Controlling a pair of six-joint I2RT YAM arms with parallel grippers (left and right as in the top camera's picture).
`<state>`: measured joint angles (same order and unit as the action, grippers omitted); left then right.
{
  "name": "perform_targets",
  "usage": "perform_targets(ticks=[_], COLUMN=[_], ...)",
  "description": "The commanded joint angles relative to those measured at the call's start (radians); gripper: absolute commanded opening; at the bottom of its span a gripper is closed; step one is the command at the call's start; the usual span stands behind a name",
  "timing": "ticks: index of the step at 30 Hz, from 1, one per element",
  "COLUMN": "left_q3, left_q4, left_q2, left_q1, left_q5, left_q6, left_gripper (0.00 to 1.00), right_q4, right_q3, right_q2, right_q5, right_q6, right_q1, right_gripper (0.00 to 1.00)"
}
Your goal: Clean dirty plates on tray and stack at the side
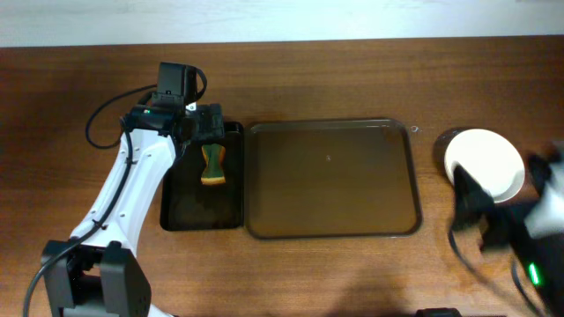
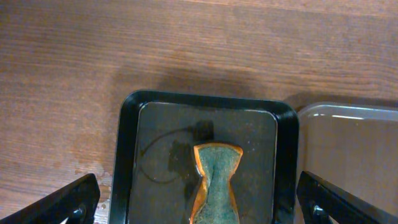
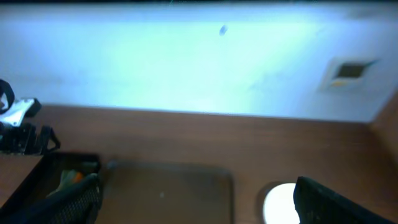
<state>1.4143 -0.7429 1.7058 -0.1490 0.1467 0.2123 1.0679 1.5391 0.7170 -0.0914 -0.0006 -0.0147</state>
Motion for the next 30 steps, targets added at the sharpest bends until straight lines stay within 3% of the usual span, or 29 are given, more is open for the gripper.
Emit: perform_targets(ticks=[1,5,6,12,18,22,25,30], left_q3=[0.010,0.010,0.010,0.010,0.010,0.010,0.010,0.010], left_q4=[0.002,0.002,0.002,0.002,0.002,0.002,0.002,0.002], left_q2=[-0.005,-0.005,-0.005,-0.005,-0.005,-0.005,-0.005,-0.005], left_q1=[0.002,0.002,0.002,0.002,0.002,0.002,0.003,0.006], left_q5=[0.007,0.007,0.007,0.007,0.007,0.007,0.007,0.007], left_q6=[-0.005,-0.005,-0.005,-0.005,-0.005,-0.005,-0.005,-0.005], left_gripper=[1.00,1.00,1.00,1.00,1.00,1.00,1.00,1.00], right_q4=[-0.103,-0.474,-0.646,-1.208,-1.297,-1.186,-0.994,-0.992], right_q3=[-0.165,-0.590,-0.749,-1.257,-1.521,-1.534,-1.534,-1.534], right_q2=[-0.221,-0.550,-0.628,-0.713,-0.713,-0.713,-0.714,-0.713], right_q5=[0.097,0.097,0.095,0.005,-0.003,-0.002,0.037,0.046], right_q6=[-0.004,-0.004,-0.003,0.000,0.002,-0.017,-0.021,-0.018], right_q1=[-0.005,-0.005,-0.005,-0.005,-0.005,-0.005,-0.005,-0.005], right_gripper=[0.98,0.98,0.98,0.98,0.98,0.98,0.98,0.98])
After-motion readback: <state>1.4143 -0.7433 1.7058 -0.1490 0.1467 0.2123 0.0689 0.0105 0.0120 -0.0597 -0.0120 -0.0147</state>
